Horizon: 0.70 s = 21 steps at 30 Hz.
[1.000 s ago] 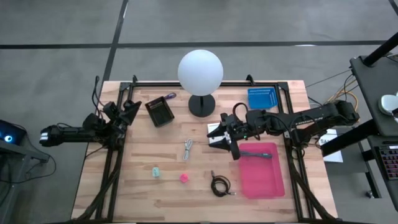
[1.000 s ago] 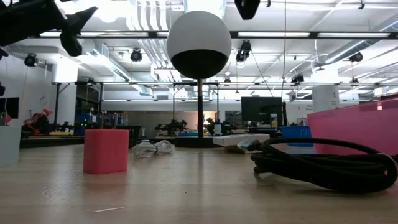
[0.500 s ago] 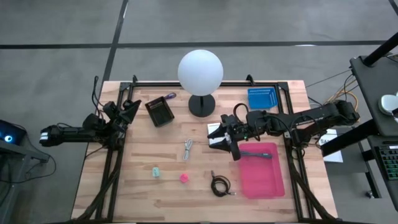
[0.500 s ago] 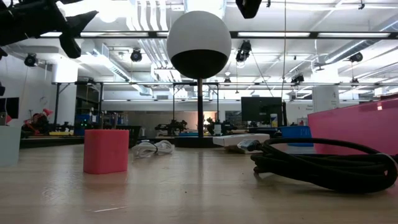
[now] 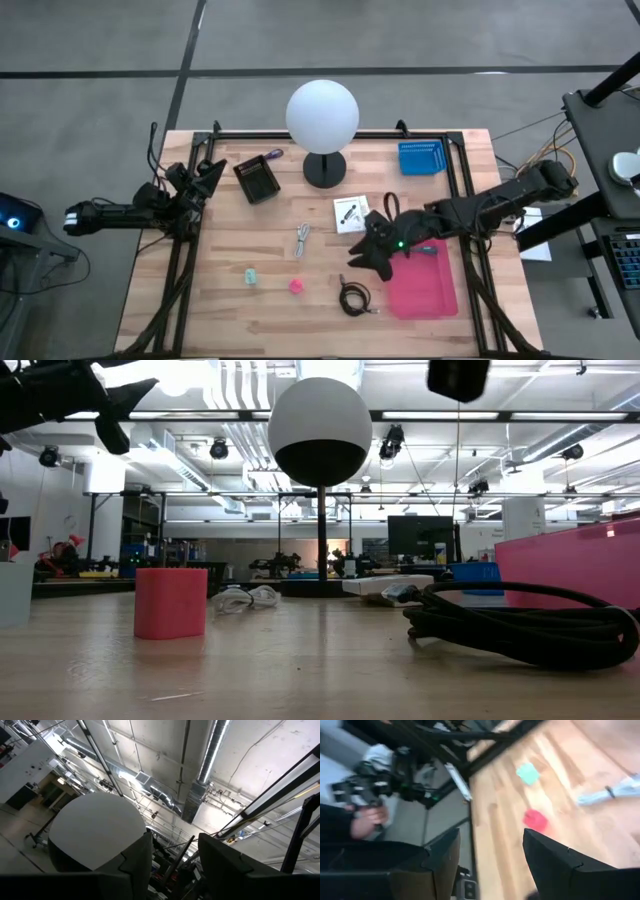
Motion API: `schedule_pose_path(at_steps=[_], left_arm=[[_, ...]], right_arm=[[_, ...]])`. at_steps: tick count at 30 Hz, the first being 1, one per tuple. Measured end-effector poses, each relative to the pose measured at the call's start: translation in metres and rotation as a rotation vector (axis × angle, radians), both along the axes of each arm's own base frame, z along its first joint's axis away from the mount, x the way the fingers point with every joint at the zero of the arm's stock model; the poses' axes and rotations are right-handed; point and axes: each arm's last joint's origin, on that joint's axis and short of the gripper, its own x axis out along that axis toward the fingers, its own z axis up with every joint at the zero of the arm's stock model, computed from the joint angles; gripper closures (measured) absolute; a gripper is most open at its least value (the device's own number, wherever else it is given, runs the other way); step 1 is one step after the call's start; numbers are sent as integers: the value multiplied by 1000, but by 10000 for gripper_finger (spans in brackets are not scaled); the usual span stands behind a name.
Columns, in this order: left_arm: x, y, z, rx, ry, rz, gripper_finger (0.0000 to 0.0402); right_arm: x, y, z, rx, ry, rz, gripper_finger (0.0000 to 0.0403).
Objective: Pick and place items into bin
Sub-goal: Put the black charger cable into the pink bin
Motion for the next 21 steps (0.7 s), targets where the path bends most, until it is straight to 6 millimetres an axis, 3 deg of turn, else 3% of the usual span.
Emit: schedule_pose_path(at_steps=[12, 21], left_arm=[[0, 0, 0, 1, 0, -1, 258], [0, 0, 0, 1, 2, -1, 258]], right_arm=[[-10, 33, -4, -1, 13, -38, 200], [1, 61, -42, 4, 157, 133, 200]])
